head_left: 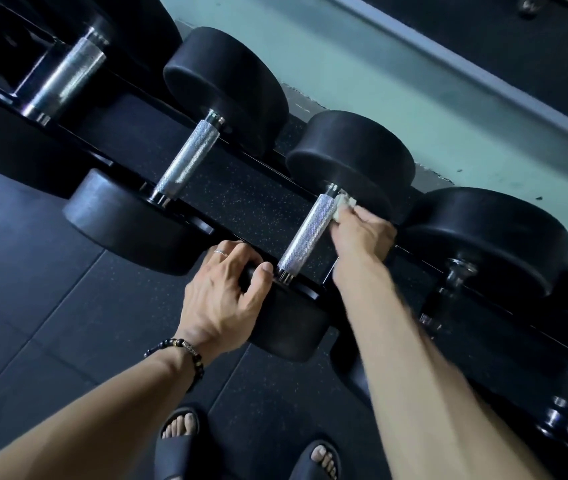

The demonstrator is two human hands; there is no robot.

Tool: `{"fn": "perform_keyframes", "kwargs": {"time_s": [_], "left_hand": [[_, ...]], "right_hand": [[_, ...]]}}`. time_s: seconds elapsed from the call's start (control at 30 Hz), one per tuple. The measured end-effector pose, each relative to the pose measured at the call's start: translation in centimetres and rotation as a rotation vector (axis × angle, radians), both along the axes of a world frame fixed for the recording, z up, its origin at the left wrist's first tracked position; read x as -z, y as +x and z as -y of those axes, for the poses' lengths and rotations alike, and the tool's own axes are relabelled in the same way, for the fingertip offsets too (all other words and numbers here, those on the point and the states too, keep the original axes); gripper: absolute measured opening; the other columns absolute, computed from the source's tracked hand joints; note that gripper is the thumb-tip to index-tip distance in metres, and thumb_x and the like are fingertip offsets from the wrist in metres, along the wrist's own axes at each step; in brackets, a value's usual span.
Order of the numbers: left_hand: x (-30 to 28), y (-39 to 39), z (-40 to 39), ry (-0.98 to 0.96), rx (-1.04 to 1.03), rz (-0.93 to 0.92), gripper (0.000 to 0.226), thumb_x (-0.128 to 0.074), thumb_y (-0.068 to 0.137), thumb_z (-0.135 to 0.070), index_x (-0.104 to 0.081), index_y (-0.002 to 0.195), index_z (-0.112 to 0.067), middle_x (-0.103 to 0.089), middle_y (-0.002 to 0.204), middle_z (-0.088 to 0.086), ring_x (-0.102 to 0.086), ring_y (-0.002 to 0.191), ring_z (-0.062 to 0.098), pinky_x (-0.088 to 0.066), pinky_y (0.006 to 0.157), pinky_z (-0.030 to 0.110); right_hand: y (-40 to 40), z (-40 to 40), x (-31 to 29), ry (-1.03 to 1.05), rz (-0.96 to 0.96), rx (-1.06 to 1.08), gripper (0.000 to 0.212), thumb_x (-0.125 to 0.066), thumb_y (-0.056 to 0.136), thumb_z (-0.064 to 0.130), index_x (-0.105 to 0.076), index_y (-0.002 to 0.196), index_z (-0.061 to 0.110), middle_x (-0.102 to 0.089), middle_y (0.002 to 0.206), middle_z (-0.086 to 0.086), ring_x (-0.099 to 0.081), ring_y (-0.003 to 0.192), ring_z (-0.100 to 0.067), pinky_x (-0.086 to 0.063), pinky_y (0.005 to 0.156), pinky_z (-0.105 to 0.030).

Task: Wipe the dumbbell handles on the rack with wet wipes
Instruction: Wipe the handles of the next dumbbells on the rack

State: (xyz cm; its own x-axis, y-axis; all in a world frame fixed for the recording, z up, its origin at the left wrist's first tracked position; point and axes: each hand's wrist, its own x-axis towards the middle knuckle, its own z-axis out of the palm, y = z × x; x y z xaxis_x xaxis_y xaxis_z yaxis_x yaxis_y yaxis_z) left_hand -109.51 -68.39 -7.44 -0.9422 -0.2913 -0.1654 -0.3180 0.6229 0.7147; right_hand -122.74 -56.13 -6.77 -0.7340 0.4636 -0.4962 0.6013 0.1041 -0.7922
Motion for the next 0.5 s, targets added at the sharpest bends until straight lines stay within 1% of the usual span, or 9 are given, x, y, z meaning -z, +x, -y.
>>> {"fn": "perform_keyframes", "kwargs": {"time_s": [0.07,0.13,0.2,0.23,0.3,0.33,0.37,0.43,0.5], "left_hand": [[0.0,0.0,0.0,0.004,0.0,-0.002,0.041,-0.03,0.085,-0.061,-0.057,0.09,-0.031,-0.052,0.101,-0.016,-0.046,0.1,0.005,-0.041,0.08,0.034],[-0.1,0.0,0.0,0.006,-0.005,-0.001,0.042,-0.03,0.085,-0.061,-0.058,0.09,-0.03,-0.052,0.101,-0.016,-0.046,0.101,0.005,-0.042,0.081,0.034],[-0.1,0.0,0.0,0.006,-0.006,0.001,0.043,-0.03,0.085,-0.062,-0.058,0.091,-0.03,-0.052,0.102,-0.016,-0.045,0.101,0.004,-0.042,0.081,0.034],[-0.1,0.0,0.0,0.005,-0.006,0.004,0.043,-0.03,0.085,-0.061,-0.059,0.091,-0.029,-0.052,0.102,-0.016,-0.045,0.102,0.004,-0.043,0.081,0.034],[-0.1,0.0,0.0,0.003,-0.003,0.008,0.043,-0.03,0.085,-0.061,-0.058,0.09,-0.029,-0.052,0.102,-0.016,-0.046,0.101,0.005,-0.043,0.081,0.035],[-0.2,0.0,0.0,-0.001,0.0,0.009,0.043,-0.029,0.085,-0.061,-0.058,0.09,-0.029,-0.052,0.101,-0.016,-0.046,0.101,0.005,-0.044,0.081,0.035],[-0.2,0.0,0.0,-0.004,0.004,0.011,0.043,-0.029,0.084,-0.061,-0.057,0.09,-0.029,-0.052,0.101,-0.015,-0.046,0.1,0.005,-0.044,0.081,0.035],[-0.2,0.0,-0.1,-0.001,0.002,0.018,0.044,-0.029,0.084,-0.061,-0.057,0.091,-0.029,-0.052,0.103,-0.015,-0.046,0.101,0.005,-0.044,0.081,0.035],[-0.3,0.0,-0.1,0.007,-0.008,0.014,0.044,-0.03,0.084,-0.061,-0.058,0.091,-0.029,-0.053,0.104,-0.014,-0.046,0.102,0.007,-0.043,0.082,0.035]], "right_hand": [[1.5,0.5,-0.4,0.145,0.042,-0.108,0.02,-0.064,0.095,0.027,-0.077,0.095,0.011,-0.072,0.101,-0.011,-0.067,0.087,-0.025,-0.045,0.066,-0.017],[3.6,-0.2,-0.6,0.234,0.026,-0.292,0.029,-0.059,0.094,0.016,-0.064,0.066,0.011,-0.065,0.078,-0.006,-0.054,0.065,-0.02,-0.036,0.057,-0.021],[4.2,-1.0,-1.2,0.271,0.039,-0.415,0.039,-0.059,0.093,0.013,-0.051,0.055,0.011,-0.049,0.058,0.003,-0.042,0.057,-0.018,-0.034,0.058,-0.023],[3.5,-0.9,-1.2,0.286,0.021,-0.386,0.039,-0.06,0.094,0.015,-0.053,0.056,0.012,-0.046,0.057,0.005,-0.045,0.059,-0.02,-0.035,0.059,-0.023],[1.4,-0.1,-0.8,0.272,-0.044,-0.191,0.023,-0.061,0.096,0.021,-0.076,0.085,0.009,-0.073,0.085,-0.001,-0.061,0.075,-0.025,-0.041,0.065,-0.02],[0.8,0.5,-0.7,0.268,-0.047,-0.113,0.021,-0.06,0.096,0.021,-0.079,0.095,0.012,-0.075,0.096,-0.01,-0.065,0.082,-0.027,-0.043,0.068,-0.02],[0.9,0.8,-0.7,0.279,-0.037,-0.105,0.022,-0.059,0.096,0.022,-0.078,0.092,0.011,-0.075,0.095,-0.008,-0.065,0.08,-0.027,-0.042,0.066,-0.019],[2.8,0.0,-0.7,0.316,-0.02,-0.283,0.039,-0.056,0.097,0.031,-0.066,0.066,0.009,-0.059,0.057,-0.002,-0.05,0.056,-0.017,-0.033,0.052,-0.019],[5.5,-1.1,-1.2,0.377,0.003,-0.554,0.055,-0.054,0.099,0.039,-0.044,0.055,0.007,-0.032,0.045,-0.004,-0.027,0.048,-0.017,-0.026,0.049,-0.027]]}}
